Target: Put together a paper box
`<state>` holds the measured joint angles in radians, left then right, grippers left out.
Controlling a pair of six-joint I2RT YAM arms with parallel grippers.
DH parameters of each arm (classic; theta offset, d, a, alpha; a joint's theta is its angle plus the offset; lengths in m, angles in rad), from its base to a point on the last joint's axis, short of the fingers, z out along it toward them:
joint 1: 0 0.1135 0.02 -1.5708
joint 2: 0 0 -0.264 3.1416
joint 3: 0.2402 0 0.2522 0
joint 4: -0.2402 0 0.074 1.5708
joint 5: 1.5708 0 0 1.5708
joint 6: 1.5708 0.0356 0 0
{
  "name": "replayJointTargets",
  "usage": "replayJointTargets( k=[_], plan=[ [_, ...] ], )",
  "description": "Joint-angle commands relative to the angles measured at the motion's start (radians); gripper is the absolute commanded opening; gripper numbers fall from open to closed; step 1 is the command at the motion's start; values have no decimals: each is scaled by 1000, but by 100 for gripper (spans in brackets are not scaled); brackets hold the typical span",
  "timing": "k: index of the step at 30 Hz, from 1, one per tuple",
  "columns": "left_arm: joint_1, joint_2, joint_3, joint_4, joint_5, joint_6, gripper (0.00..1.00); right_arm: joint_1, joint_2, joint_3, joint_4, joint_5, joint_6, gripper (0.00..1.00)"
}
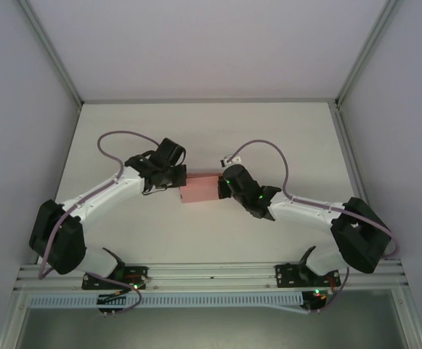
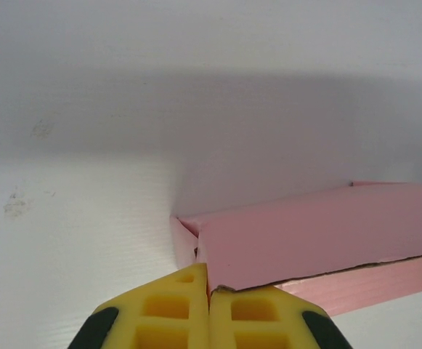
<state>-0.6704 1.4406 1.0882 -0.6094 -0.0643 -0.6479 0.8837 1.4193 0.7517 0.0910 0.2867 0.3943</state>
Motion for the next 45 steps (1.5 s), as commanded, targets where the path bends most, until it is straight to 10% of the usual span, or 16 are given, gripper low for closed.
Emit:
replayJointTargets(
  k=[1,6,30,45],
  plan=[
    [16,5,55,-28,107,5,0,17,35,-31,-151,-47,9,0],
    [45,24,72,-52,196,10,0,18,46,-26,-161,-48,10,0],
    [-107,-35,-149,46,-209,97,0,23,-5,-109,-53,-9,-35,0],
    [-186,-168,-459,436,-147,67,0,29,-72,-232,131,-126,-103,3]
  ],
)
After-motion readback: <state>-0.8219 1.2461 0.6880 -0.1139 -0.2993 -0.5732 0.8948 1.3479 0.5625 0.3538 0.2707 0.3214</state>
